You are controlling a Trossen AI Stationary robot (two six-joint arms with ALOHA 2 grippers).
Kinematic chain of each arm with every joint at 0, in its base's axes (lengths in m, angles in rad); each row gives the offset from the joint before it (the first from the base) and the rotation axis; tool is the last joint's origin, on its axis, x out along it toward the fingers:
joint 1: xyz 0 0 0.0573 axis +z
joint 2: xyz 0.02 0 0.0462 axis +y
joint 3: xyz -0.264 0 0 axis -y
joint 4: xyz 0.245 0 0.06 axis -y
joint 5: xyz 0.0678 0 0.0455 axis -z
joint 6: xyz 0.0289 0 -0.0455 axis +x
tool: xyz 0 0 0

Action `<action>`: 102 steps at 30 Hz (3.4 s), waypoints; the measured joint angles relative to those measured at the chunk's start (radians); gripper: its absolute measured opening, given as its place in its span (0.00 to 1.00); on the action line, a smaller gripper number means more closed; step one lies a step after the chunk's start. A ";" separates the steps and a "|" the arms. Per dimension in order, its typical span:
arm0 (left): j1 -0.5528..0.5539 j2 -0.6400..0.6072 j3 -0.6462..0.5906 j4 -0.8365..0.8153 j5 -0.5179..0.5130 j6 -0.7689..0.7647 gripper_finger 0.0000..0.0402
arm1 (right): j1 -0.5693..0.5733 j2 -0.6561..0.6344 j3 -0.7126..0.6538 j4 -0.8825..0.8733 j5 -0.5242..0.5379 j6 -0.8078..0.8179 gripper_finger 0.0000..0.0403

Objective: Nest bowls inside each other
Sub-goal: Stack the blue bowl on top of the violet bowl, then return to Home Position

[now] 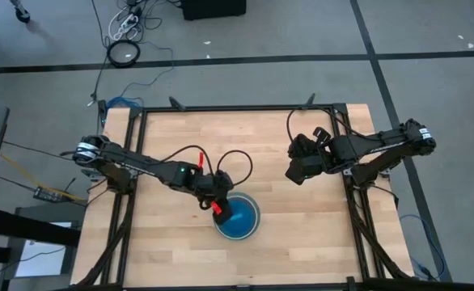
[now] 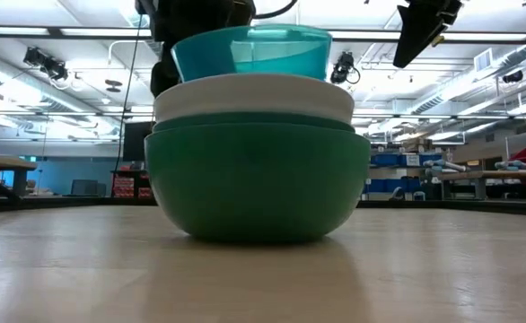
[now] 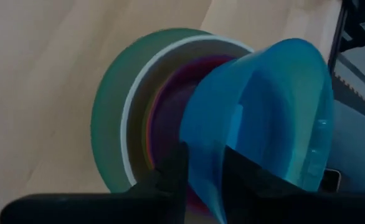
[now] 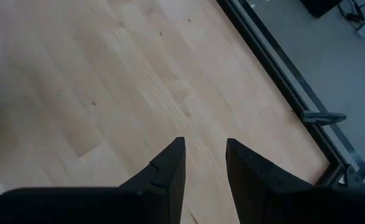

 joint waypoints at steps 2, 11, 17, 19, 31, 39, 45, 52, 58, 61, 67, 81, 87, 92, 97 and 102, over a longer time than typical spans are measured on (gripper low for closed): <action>0.000 0.000 0.000 -0.001 0.014 -0.004 0.21 | 0.000 0.000 0.000 0.000 0.000 0.000 0.25; 0.000 0.000 0.000 -0.001 0.014 -0.004 0.25 | 0.000 0.000 0.000 0.000 0.000 0.000 0.25; 0.006 0.000 0.000 -0.001 0.010 -0.001 0.35 | 0.000 0.000 0.000 0.000 0.000 0.000 0.25; 0.011 0.000 0.000 0.000 0.009 0.000 0.38 | 0.000 0.000 0.000 0.000 0.000 0.000 0.26; 0.024 -0.003 0.097 -0.059 0.049 0.014 0.40 | 0.000 0.000 0.000 0.001 0.003 -0.019 0.26; -0.002 -0.071 0.372 -0.195 -0.125 0.282 0.40 | 0.054 0.000 0.000 0.125 0.251 -0.208 0.26; -0.036 -0.185 0.463 -0.138 -0.335 0.607 0.40 | 0.101 -0.007 0.000 0.473 0.218 -0.492 0.26; 0.024 -0.308 0.420 0.111 -0.505 0.881 0.40 | 0.002 -0.059 0.002 1.131 -0.572 -0.903 0.26; 0.165 -0.401 0.347 0.120 -0.491 0.912 0.40 | -0.170 -0.147 0.085 1.035 -0.822 -0.908 0.26; 0.201 -0.488 0.276 0.112 -0.491 0.911 0.40 | -0.222 -0.242 0.094 0.927 -0.841 -0.910 0.26; 0.208 -0.763 0.057 0.161 -0.536 0.884 0.40 | -0.272 -0.495 0.063 0.747 -0.843 -0.909 0.26; 0.202 -1.232 -0.637 0.473 -0.584 0.756 0.39 | -0.272 -1.087 -0.524 0.877 -0.790 -0.758 0.26; 0.201 -1.322 -0.904 0.670 -0.555 0.745 0.39 | -0.272 -1.263 -0.830 1.017 -0.782 -0.713 0.26; 0.199 -1.365 -1.083 0.788 -0.504 0.727 0.39 | -0.272 -1.326 -1.045 1.142 -0.785 -0.689 0.26; 0.200 -1.381 -1.195 0.774 -0.499 0.653 0.39 | -0.272 -1.319 -1.196 1.242 -0.784 -0.665 0.26; 0.196 -1.380 -1.195 0.639 -0.508 0.656 0.39 | -0.271 -1.327 -1.316 1.362 -0.752 -0.679 0.26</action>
